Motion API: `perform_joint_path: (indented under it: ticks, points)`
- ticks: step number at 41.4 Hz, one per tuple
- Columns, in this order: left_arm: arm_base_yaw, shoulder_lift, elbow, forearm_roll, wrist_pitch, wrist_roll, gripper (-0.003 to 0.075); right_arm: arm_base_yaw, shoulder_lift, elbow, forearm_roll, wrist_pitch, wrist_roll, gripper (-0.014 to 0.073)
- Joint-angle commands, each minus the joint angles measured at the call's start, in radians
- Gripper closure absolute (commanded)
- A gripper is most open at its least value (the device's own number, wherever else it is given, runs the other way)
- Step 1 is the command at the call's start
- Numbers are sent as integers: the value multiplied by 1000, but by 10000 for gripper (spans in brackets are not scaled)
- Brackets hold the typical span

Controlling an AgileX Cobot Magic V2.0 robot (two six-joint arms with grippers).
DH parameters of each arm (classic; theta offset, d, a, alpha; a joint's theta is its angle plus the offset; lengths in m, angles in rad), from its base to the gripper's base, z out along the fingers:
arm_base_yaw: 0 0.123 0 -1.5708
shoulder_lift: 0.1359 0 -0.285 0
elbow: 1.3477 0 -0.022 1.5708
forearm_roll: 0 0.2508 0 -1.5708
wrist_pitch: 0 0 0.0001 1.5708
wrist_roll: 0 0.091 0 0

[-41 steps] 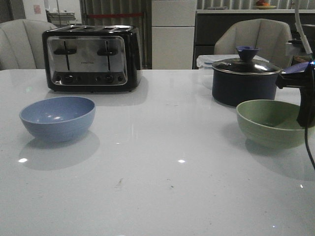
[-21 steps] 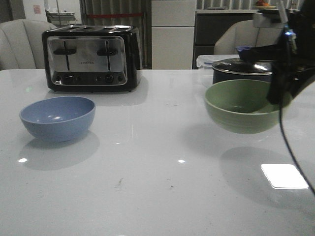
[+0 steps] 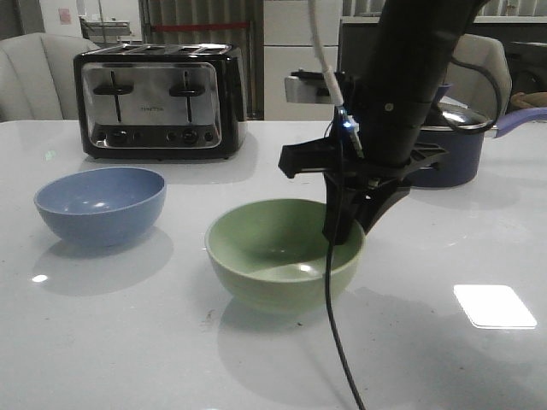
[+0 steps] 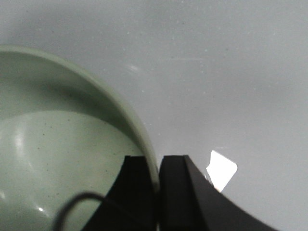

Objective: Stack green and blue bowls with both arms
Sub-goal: 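Slide the green bowl with the right gripper toward the table center, then release the green bowl and raise the right gripper away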

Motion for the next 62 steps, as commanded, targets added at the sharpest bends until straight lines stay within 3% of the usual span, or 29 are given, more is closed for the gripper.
perform_joint_path:
  ticks: [1, 7, 10, 22, 44, 62]
  points:
    - [-5, 11, -27, -8, -72, -8, 246, -1, -32, -32, 16, -33, -14, 435]
    - [-5, 11, -27, -8, -72, -8, 246, -1, -38, -32, 13, -54, -14, 221]
    - [-5, 11, -27, -8, -72, -8, 246, -1, -60, -32, 3, -75, -14, 173]
    - [-5, 11, -27, -8, -68, -8, 246, 37, -294, 24, -14, -96, -100, 178]
    - [-5, 11, -27, -6, -73, -8, 246, 64, -910, 480, -24, -177, -109, 178]
    - [-41, 99, -32, -13, -76, 20, 246, 64, -1158, 685, -28, -177, -109, 178]
